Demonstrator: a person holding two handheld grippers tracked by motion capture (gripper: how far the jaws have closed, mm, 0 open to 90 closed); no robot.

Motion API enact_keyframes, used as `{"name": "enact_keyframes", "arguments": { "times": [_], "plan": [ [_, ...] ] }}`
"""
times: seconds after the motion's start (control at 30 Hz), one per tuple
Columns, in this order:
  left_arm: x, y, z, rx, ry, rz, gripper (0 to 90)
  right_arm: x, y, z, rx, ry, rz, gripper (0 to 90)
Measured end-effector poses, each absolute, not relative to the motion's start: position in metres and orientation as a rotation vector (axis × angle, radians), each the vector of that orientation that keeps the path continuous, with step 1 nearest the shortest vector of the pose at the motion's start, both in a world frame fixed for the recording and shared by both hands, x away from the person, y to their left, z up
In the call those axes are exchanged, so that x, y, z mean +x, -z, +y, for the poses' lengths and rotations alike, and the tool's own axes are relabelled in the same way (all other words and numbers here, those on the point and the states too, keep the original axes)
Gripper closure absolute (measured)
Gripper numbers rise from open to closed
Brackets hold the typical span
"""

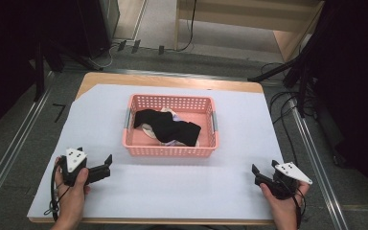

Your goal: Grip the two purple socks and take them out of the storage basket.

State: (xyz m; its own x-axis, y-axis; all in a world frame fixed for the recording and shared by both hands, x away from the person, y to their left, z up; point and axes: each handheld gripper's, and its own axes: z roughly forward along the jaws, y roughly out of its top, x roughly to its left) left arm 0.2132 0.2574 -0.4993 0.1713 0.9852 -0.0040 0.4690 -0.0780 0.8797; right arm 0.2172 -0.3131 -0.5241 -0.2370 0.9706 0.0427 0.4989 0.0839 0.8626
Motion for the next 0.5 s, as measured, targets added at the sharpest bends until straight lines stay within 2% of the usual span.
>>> {"name": "enact_keyframes", "arguments": {
  "times": [0.1,0.17,0.37,0.5],
  "plan": [
    [0.219,0.504,0.254,1.708,-0.857,1.430,0.4,0.218,0.518,-0.312,1.431,-1.116,1.805,24.3],
    [0.215,0.504,0.250,1.721,-0.916,1.382,8.5,0.221,0.503,-0.306,1.405,-1.170,1.816,26.0],
    [0.214,0.504,0.252,1.694,-0.907,1.398,8.5,0.233,0.465,-0.277,1.362,-1.281,1.829,32.7],
    [0.216,0.504,0.252,1.696,-0.900,1.416,8.5,0.244,0.451,-0.252,1.305,-1.303,1.854,33.3]
  ]
}}
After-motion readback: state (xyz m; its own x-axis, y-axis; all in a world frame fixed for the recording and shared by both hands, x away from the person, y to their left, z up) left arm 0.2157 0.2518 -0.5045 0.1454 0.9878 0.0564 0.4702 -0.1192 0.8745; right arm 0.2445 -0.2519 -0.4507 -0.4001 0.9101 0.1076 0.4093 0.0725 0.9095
